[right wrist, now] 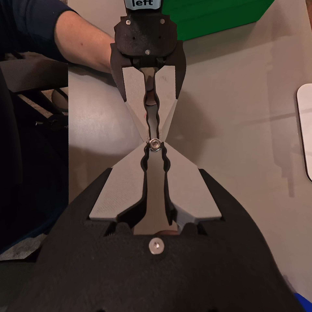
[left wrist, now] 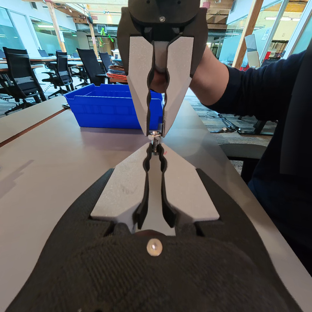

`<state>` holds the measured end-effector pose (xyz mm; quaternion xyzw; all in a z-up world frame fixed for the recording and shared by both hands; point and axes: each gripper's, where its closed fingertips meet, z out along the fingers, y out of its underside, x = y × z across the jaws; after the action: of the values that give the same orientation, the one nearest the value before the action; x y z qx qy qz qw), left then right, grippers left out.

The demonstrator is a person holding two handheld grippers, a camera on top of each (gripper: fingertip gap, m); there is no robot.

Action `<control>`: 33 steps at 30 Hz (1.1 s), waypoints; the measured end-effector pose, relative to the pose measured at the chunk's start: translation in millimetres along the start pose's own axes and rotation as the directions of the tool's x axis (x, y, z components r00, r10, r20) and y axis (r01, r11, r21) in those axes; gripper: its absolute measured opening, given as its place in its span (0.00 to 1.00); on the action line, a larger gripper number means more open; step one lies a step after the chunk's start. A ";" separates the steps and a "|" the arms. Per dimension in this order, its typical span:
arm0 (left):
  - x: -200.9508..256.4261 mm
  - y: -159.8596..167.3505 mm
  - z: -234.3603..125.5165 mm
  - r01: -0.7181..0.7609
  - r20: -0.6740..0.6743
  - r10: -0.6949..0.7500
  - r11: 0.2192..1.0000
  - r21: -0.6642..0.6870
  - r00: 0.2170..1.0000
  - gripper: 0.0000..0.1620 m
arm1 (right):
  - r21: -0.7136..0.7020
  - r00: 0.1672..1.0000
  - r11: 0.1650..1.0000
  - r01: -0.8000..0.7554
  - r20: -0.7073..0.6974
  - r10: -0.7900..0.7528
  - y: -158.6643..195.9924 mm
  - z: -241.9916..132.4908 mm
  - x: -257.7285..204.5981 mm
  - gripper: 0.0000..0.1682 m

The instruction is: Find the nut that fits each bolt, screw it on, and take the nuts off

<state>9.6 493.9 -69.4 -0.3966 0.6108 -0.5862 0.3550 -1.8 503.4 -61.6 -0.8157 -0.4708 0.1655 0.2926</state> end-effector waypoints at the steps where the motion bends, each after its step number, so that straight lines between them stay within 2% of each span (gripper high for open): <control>1: 0.1 0.4 0.2 -0.001 0.000 0.001 1.000 -0.002 1.000 0.03 | -0.014 1.000 1.000 0.002 0.003 -0.002 0.6 0.2 -0.1 0.07; 16: 0.4 5.9 2.6 -0.013 0.004 0.013 0.999 -0.035 1.000 0.03 | -0.180 0.999 0.983 0.033 0.024 -0.029 7.2 2.9 -0.8 0.07; 33: 0.1 3.7 1.4 -0.012 0.006 0.012 1.000 -0.024 1.000 0.03 | -0.162 0.999 0.986 0.031 0.030 -0.026 5.6 2.5 -1.3 0.07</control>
<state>10.5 493.2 -73.2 -0.3988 0.6192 -0.5755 0.3555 0.0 500.9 -67.1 -0.8277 -0.4983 0.1338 0.2209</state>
